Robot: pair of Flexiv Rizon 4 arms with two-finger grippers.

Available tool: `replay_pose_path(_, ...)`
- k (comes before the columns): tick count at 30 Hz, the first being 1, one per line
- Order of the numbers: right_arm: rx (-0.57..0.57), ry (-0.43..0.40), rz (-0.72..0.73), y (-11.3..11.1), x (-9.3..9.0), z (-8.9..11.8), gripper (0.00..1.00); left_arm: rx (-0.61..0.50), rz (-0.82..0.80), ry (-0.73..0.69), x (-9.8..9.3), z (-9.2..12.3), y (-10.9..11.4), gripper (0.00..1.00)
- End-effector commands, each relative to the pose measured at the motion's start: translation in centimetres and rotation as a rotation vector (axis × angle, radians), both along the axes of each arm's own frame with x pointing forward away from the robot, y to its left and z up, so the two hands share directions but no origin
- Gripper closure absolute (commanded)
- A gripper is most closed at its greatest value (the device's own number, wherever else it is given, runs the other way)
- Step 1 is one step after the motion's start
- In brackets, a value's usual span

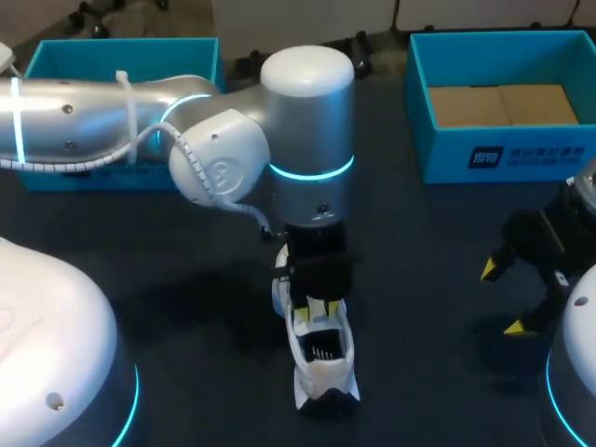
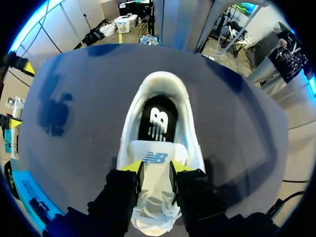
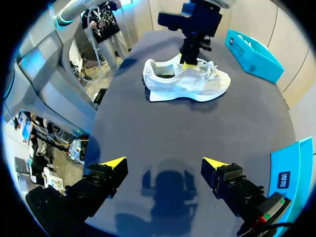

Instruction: Take the shoe out of the shoebox, open the shoe tongue, remove and reinsert the insole, then place the shoe into the shoebox

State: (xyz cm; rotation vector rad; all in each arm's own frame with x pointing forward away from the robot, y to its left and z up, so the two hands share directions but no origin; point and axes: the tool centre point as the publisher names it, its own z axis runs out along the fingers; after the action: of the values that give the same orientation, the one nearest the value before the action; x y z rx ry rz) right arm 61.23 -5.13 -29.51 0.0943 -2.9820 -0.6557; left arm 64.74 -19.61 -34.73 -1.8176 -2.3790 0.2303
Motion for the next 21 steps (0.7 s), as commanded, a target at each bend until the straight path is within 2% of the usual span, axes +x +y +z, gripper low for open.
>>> replay_pose_path(1, -0.003, -0.001, 0.000, 0.0, 0.0, -0.1, 0.00, 0.012, 0.039, -0.060, -0.8, 3.5, 1.4, 0.51)
replay_pose_path(5, -0.003, -0.001, 0.000, 0.0, 0.0, -0.1, 0.00, 0.013, 0.123, -0.073, -1.3, 6.2, 2.4, 0.00)
replay_pose_path(8, -0.003, -0.001, 0.000, 0.0, 0.0, -0.1, 0.00, 0.028, 0.257, 0.014, -1.6, 7.6, 2.8, 0.00)
replay_pose_path(9, -0.003, -0.001, 0.000, 0.0, 0.0, -0.1, 0.00, 0.047, 0.388, 0.092, -1.5, 8.0, 3.0, 0.00)
replay_pose_path(10, -0.003, -0.001, 0.000, 0.0, 0.0, -0.1, 0.00, 0.047, 0.433, 0.121, -1.4, 8.2, 3.1, 0.00)
replay_pose_path(21, -0.003, -0.001, 0.000, 0.0, 0.0, -0.1, 0.00, 0.051, 0.445, 0.110, -1.5, 8.5, 3.2, 0.00)
